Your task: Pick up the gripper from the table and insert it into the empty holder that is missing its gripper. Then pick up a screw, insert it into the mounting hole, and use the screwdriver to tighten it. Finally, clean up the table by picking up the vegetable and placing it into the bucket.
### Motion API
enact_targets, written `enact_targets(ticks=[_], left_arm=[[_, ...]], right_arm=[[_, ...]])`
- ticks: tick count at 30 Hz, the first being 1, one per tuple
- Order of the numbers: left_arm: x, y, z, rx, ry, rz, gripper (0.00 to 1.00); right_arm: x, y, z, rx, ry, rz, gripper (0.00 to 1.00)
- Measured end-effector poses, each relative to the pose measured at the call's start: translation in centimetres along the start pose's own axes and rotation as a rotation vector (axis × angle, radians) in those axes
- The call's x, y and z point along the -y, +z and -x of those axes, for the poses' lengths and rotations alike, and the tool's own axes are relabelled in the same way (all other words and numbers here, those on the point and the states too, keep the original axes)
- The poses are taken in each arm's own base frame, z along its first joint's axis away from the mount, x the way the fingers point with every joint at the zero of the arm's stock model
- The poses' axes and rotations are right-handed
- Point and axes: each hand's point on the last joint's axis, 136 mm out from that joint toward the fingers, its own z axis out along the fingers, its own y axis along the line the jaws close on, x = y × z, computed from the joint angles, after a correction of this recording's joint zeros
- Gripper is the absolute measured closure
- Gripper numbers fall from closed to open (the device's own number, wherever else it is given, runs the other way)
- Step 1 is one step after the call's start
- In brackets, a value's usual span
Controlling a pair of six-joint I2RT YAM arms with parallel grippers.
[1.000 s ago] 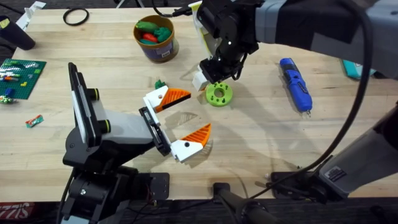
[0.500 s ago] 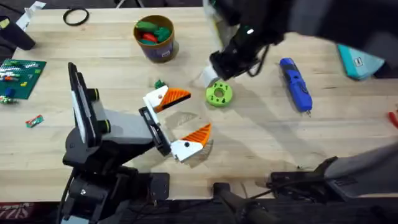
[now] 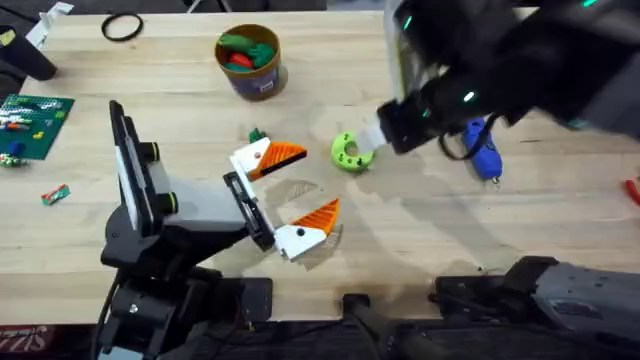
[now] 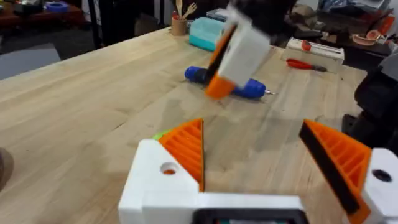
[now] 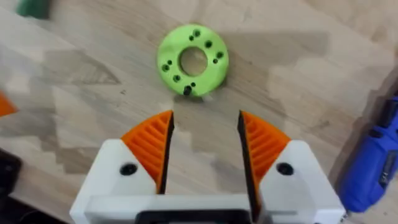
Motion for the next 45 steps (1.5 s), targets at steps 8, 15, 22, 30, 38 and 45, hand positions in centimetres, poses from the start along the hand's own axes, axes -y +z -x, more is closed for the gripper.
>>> enact_targets(ticks=[8,15,22,30,38,45], left_arm=[[0.0,0.0,0.0,0.0,0.0,0.0,0.017],[0.0,0.0,0.0,0.0,0.0,0.0,0.018],[0.0,0.0,0.0,0.0,0.0,0.0,0.018],[0.0,0.0,0.0,0.0,0.0,0.0,0.018],[0.0,0.0,0.0,0.0,0.0,0.0,0.018],[0.0,0.0,0.0,0.0,0.0,0.0,0.017]], right_arm=[[-1.5,5.3,-1.9,-0.062,-0.044,0.004,0.384],[-2.6,7.8,-2.2,-0.102,-0.082,0.003,0.384],[-2.5,9.4,-2.8,-0.144,-0.086,-0.01,0.384],[-2.7,9.5,-2.4,-0.127,-0.088,-0.007,0.552],[-2.6,9.6,-2.4,-0.125,-0.09,-0.009,0.646],[-2.5,9.6,-2.5,-0.13,-0.09,-0.015,0.701]])
